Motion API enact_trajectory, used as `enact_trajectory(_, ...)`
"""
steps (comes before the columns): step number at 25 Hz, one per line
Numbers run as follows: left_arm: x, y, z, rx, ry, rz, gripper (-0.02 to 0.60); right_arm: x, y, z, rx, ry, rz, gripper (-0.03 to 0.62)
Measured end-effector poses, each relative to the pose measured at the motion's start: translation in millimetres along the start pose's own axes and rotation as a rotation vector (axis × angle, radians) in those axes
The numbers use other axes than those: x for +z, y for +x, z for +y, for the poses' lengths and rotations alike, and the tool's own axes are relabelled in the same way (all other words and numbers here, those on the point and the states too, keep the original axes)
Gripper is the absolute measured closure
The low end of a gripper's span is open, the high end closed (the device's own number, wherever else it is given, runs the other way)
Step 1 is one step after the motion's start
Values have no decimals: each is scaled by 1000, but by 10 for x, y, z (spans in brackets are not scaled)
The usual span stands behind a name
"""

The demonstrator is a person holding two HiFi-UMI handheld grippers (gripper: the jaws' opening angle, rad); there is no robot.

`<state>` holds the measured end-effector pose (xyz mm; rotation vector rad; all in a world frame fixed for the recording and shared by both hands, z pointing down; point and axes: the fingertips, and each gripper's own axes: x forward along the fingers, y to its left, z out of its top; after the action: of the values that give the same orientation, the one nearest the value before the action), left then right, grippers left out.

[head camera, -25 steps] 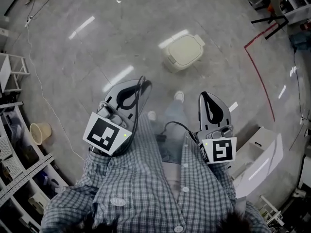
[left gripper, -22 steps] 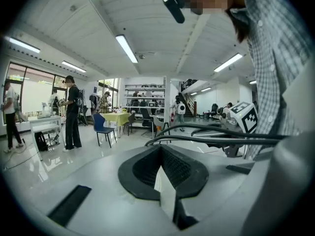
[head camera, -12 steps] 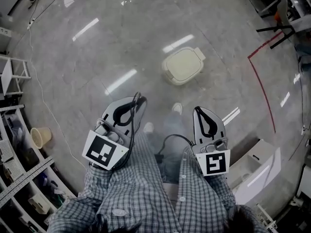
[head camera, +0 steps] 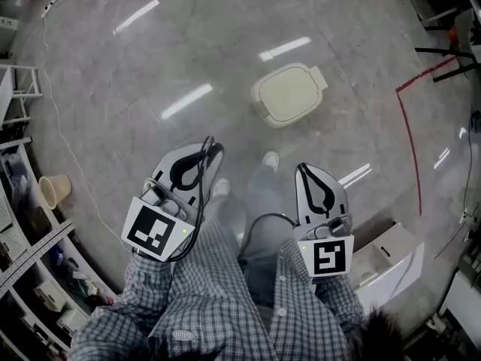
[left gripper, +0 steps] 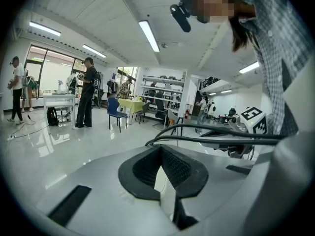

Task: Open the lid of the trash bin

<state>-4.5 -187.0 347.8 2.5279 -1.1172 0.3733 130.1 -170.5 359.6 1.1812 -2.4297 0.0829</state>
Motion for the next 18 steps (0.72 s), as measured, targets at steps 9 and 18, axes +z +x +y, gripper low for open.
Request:
enact_trajectory(9,-433,461,-3,-20,-3,91,575,-428,223,-285,18,47,51,571)
enact_trajectory(18,-809,931,-28,-60,103,151,575,-863,229,-417,28,95,96,571)
